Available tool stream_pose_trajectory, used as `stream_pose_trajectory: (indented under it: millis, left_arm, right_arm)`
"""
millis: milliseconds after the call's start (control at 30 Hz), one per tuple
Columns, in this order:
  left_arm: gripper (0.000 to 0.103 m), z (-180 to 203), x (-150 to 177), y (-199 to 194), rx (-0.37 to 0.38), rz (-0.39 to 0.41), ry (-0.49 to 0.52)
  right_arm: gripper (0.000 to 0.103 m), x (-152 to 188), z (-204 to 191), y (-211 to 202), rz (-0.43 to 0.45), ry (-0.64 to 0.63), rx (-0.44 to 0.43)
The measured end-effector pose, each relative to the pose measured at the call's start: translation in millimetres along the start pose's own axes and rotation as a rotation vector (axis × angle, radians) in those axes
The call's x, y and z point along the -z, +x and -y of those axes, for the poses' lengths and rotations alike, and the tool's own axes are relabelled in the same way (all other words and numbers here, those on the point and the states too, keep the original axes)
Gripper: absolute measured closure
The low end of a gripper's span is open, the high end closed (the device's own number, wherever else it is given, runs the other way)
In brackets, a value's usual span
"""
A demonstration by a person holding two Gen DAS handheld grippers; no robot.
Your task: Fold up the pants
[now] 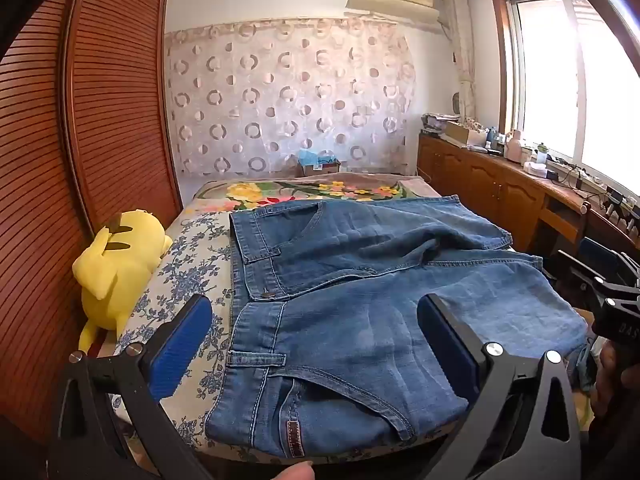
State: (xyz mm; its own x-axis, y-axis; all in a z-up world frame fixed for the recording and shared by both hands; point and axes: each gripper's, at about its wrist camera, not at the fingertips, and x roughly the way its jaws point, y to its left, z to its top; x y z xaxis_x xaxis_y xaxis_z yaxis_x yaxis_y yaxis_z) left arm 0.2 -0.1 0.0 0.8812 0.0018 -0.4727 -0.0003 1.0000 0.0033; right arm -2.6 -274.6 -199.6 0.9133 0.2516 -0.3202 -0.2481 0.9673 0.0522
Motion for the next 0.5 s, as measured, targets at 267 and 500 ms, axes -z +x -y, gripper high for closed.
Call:
stream_pose_trajectory:
  millis: [267,500]
  left_arm:
    - [0.0,0.6,-0.1,0.0,-0.003,0.003,0.008]
    - [0.0,0.3,-0.1,-0.2,-0.002,0.006,0.007]
  right_arm:
    - [0.001,-0.1,-0.3,-0.8,0.003,-0.001,0.002]
    - [0.001,1.4,-0.1,-0.8,0.004,0.004,0.0]
